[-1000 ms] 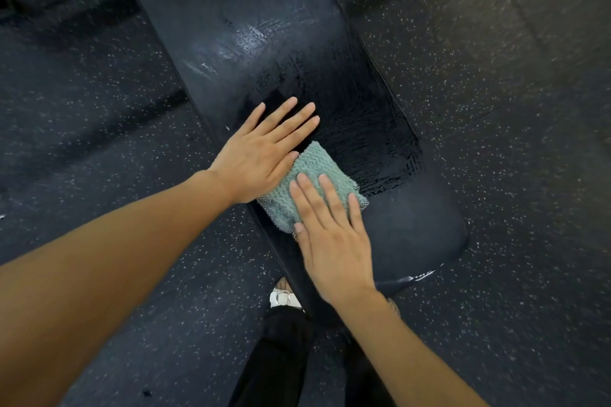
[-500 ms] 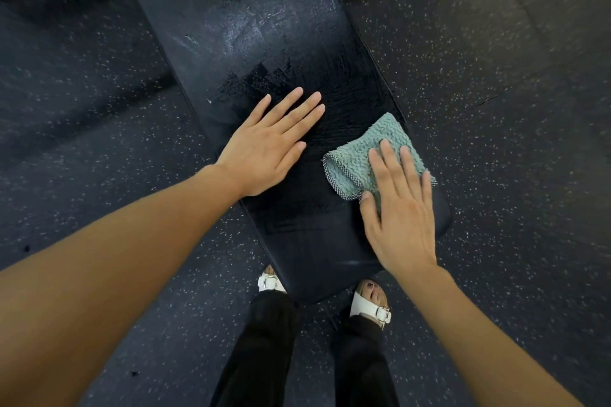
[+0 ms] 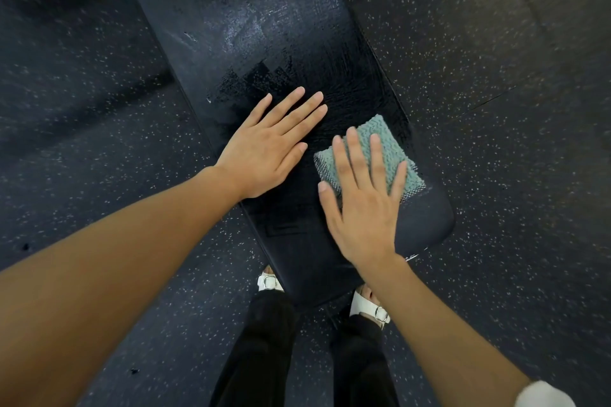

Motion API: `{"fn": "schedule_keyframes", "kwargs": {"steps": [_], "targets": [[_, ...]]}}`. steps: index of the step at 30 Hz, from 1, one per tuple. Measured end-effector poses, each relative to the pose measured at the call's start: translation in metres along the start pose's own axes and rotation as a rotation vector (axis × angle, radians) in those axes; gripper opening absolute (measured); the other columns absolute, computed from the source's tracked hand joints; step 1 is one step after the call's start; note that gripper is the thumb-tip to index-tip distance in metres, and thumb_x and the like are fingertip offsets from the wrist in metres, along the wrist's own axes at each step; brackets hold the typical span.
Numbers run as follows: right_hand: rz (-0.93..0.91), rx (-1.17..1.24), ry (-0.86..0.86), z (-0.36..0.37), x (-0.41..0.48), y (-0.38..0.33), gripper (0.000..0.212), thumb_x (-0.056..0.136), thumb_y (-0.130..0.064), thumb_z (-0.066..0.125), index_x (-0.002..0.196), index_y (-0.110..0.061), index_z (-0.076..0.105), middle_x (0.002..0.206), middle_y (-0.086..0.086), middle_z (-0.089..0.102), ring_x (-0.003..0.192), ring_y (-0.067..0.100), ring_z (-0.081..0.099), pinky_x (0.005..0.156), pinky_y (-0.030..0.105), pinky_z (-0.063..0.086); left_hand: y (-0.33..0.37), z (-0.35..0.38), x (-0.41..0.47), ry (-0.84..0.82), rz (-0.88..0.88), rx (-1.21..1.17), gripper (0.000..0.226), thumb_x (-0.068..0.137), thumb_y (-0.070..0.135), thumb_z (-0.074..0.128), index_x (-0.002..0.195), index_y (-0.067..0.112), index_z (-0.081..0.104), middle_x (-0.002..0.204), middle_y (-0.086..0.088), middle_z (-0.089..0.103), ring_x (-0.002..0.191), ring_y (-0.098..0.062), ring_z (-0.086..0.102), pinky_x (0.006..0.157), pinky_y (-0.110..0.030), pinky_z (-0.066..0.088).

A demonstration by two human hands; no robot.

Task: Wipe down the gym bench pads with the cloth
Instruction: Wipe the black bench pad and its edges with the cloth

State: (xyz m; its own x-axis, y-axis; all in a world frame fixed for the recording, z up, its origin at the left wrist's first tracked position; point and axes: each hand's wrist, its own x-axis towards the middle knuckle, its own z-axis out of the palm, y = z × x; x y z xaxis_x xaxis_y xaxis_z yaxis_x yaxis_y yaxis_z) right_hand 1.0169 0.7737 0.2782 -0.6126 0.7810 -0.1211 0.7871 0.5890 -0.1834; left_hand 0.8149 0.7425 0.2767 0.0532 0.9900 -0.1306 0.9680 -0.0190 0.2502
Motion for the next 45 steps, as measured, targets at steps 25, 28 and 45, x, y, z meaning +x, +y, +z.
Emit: {"fn": "schedule_keyframes", "kwargs": {"steps": [25, 28, 45], "targets": [[-0.255, 0.012, -0.078, -0.017, 0.050, 0.075, 0.056, 0.102, -0.042, 0.020, 0.156, -0.031, 0.020, 0.164, -0.010, 0.014, 0.152, 0.018, 0.007, 0.120, 0.055, 0.010, 0.026, 0.006, -0.002, 0.027, -0.166, 0.014, 0.056, 0.104, 0.035, 0.019, 0.158, 0.024, 0.011, 0.166, 0.007, 0.007, 0.153, -0.015, 0.000, 0.123, -0.044, 0.003], [-0.257, 0.066, -0.032, -0.016, 0.040, 0.076, 0.053, 0.103, -0.038, 0.026, 0.155, -0.028, 0.026, 0.163, -0.009, 0.020, 0.152, 0.020, 0.012, 0.120, 0.053, 0.015, 0.034, 0.009, -0.002, 0.040, -0.208, 0.010, 0.056, 0.104, 0.035, 0.019, 0.158, 0.023, 0.011, 0.166, 0.007, 0.007, 0.153, -0.015, 0.000, 0.123, -0.044, 0.002], [-0.450, -0.033, -0.064, -0.014, -0.043, 0.124, 0.052, 0.104, -0.034, 0.027, 0.155, -0.026, 0.027, 0.162, -0.007, 0.024, 0.150, 0.021, 0.018, 0.119, 0.051, 0.015, 0.073, 0.019, -0.012, 0.047, -0.309, -0.006, 0.057, 0.104, 0.035, 0.018, 0.158, 0.022, 0.013, 0.165, 0.005, 0.008, 0.153, -0.018, 0.003, 0.123, -0.044, 0.004]]}}
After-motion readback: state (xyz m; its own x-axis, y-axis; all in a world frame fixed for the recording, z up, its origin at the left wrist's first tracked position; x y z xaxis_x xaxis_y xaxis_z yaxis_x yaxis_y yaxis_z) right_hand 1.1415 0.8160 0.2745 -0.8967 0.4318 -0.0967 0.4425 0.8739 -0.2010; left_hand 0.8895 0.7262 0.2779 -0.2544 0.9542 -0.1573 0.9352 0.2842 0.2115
